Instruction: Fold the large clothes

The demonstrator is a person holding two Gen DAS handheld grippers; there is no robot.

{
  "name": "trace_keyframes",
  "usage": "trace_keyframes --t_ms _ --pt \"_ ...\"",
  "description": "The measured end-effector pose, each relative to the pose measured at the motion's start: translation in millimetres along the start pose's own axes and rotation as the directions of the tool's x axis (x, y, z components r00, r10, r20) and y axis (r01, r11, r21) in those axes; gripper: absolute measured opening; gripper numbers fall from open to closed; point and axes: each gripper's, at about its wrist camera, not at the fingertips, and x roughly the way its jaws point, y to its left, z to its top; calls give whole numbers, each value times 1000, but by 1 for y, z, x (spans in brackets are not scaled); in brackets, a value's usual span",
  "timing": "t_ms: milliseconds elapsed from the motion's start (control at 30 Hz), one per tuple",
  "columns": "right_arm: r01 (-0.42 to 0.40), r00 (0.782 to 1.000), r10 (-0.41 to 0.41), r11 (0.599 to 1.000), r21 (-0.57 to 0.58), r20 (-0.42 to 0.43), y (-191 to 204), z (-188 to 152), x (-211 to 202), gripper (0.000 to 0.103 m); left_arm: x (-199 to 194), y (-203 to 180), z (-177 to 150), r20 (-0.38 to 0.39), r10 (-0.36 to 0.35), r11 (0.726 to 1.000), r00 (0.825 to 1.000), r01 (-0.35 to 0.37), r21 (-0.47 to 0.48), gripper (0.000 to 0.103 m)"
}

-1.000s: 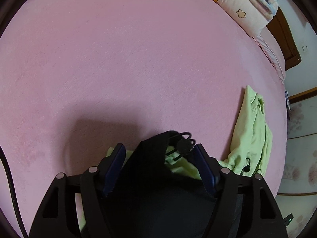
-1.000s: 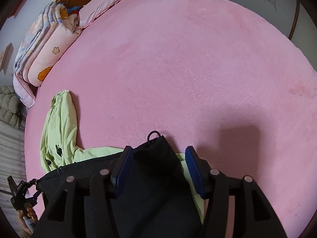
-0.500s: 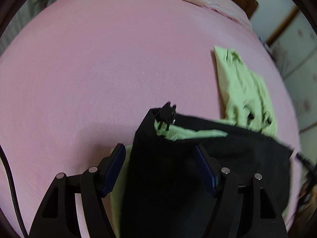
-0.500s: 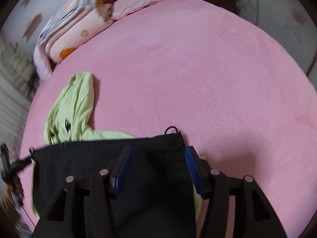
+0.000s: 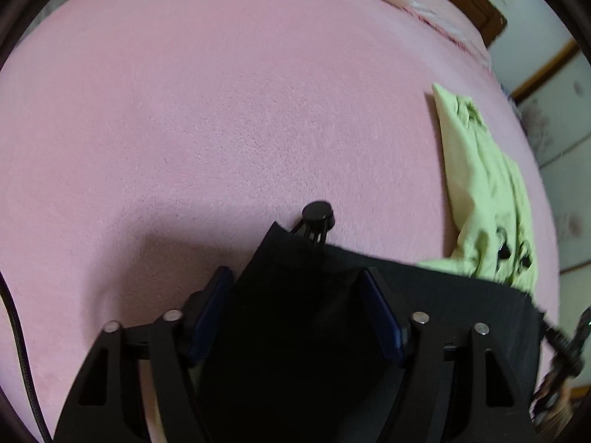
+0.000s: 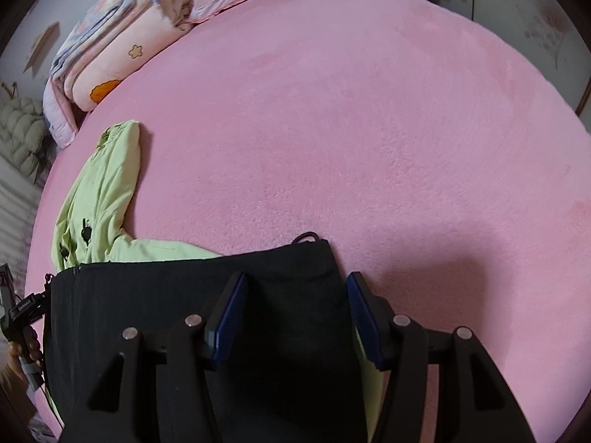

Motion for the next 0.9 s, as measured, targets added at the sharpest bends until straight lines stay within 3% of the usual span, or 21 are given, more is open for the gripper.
trace_keyframes --t_ms 67,100,200,400,467,600,700,833,900 --pt "24 1000 -24 999 -20 5 3 -2 1 46 -2 0 -4 24 -23 999 999 23 -27 17" --pt "43 999 -42 998 -37 13 7 -3 1 40 -4 -2 -8 36 -21 999 999 22 -29 15" --pt "64 998 -62 996 -55 33 12 -6 -4 23 -22 -15 -23 88 70 997 994 -71 18 8" --pt "71 995 -67 996 -53 73 31 -11 -24 16 -61 -14 -42 143 135 991 981 -135 -10 7" --pt "103 991 -93 989 -102 99 41 -14 -24 15 -65 -13 -41 153 134 990 979 -138 17 8" --pt "204 978 -190 961 -189 90 52 -20 -1 17 -37 -18 -40 115 210 969 971 -222 105 10" --pt "267 963 -252 944 -194 100 57 -22 1 23 -17 -22 -42 104 272 952 957 -283 118 18" --pt "346 938 -331 917 -199 107 69 -20 -16 33 -27 -38 -41 124 353 920 927 -368 137 54" --pt "351 933 -322 912 -211 159 81 -22 -38 34 -49 -49 -44 173 389 895 905 -416 161 63"
